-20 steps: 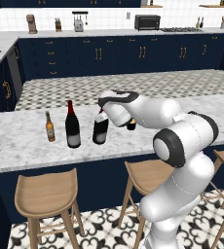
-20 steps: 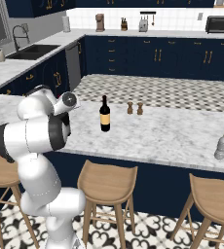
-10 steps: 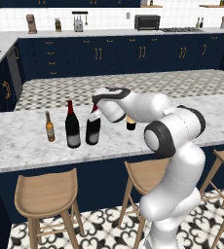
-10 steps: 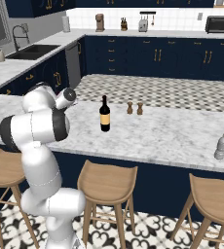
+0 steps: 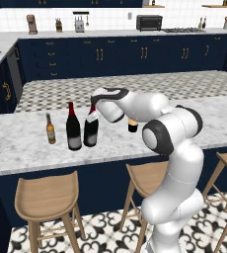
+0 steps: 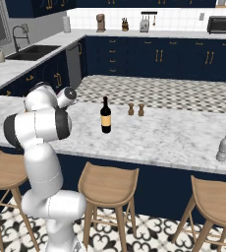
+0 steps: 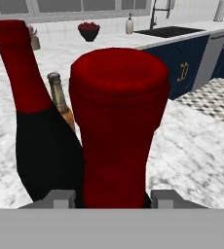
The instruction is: Move the plastic bottles in the middle to the plastics group, and the glass bottles in the middle to the glass group.
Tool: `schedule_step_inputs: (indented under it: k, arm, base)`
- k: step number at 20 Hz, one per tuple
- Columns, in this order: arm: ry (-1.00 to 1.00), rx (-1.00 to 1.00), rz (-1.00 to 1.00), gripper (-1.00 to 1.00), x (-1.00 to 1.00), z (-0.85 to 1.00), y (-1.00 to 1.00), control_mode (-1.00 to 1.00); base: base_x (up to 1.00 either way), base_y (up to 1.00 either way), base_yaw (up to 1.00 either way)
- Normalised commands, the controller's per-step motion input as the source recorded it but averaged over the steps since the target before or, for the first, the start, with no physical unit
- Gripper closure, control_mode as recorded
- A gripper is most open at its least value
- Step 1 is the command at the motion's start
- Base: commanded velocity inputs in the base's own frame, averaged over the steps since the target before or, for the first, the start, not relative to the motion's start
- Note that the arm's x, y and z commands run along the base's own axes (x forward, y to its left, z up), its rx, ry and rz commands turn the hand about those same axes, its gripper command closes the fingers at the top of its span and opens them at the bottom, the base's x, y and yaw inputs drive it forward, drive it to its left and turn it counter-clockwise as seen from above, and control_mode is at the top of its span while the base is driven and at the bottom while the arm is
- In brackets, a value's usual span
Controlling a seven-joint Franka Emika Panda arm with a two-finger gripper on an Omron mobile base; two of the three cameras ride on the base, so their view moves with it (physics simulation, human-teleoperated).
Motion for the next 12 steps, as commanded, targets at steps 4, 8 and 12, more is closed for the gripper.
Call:
schedule_step_inputs:
  k: [4, 8, 12]
  arm:
    - [-0.02, -0.03, 0.0, 1.0, 0.0, -0.06, 0.02, -1.0]
    - [0.0, -0.04, 0.0, 1.0, 0.0, 0.02, 0.06, -1.0]
    - [0.0, 0.0, 0.0, -1.0, 0.0, 0.0, 0.02, -1.0]
  base:
    - [0.0, 0.0, 0.0]
    - [0.0, 0.0, 0.0]
    - [0.0, 0.0, 0.0]
